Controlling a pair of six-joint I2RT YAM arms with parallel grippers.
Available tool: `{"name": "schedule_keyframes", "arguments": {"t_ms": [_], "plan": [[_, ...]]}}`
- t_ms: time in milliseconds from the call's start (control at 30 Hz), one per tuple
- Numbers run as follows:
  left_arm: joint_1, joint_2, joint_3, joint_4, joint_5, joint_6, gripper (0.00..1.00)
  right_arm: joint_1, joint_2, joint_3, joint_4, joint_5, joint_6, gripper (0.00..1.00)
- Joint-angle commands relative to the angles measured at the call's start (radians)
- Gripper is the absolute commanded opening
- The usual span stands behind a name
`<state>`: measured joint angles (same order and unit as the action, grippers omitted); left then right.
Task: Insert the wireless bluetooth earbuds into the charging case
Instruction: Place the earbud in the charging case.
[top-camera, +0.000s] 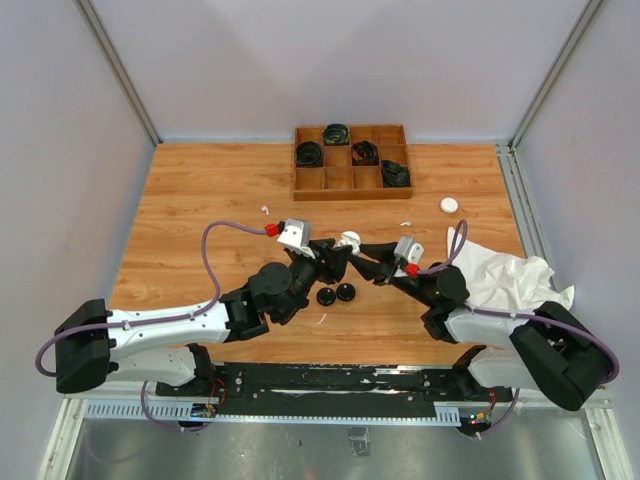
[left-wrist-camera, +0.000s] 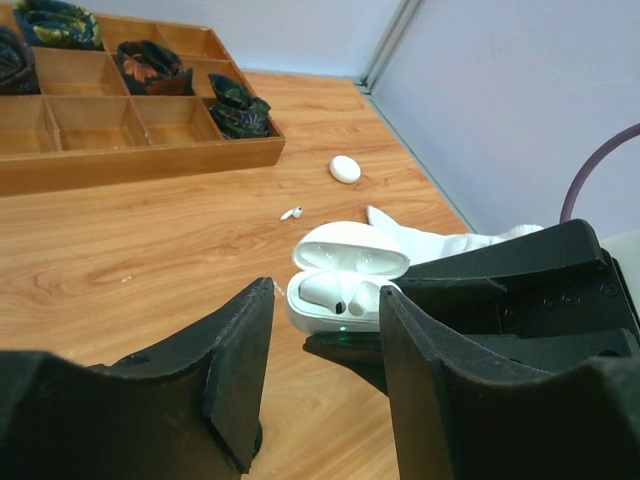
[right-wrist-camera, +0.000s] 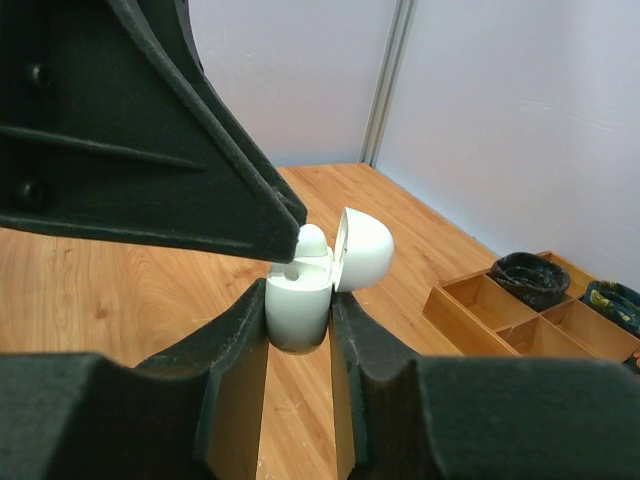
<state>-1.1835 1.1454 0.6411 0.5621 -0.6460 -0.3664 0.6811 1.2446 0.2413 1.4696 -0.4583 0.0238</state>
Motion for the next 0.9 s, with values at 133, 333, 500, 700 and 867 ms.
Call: {"name": "schedule_keyframes", "arguments": {"t_ms": [133, 333, 500, 700, 867], "plan": [[-0.008, -0.09, 0.063, -0.147, -0.053, 0.046, 0.62, 0.014, -0.031, -0.057, 0.072, 0.066, -0.061, 0.19], [0.077, -0.09, 0.101, -0.314, -0.037, 0.02, 0.66, 0.012, -0.042, -0.099, 0.069, 0.096, -0.098, 0.2], [0.202, -0.047, 0.101, -0.383, 0.003, 0.01, 0.7, 0.004, -0.081, -0.15, 0.061, 0.128, -0.14, 0.2], [0.426, 0.054, 0.13, -0.452, 0.145, -0.038, 0.71, 0.004, -0.137, -0.158, -0.039, 0.147, -0.2, 0.2], [0.564, 0.191, 0.199, -0.483, 0.152, -0.023, 0.71, 0.004, -0.127, -0.161, -0.052, 0.156, -0.22, 0.2]]}}
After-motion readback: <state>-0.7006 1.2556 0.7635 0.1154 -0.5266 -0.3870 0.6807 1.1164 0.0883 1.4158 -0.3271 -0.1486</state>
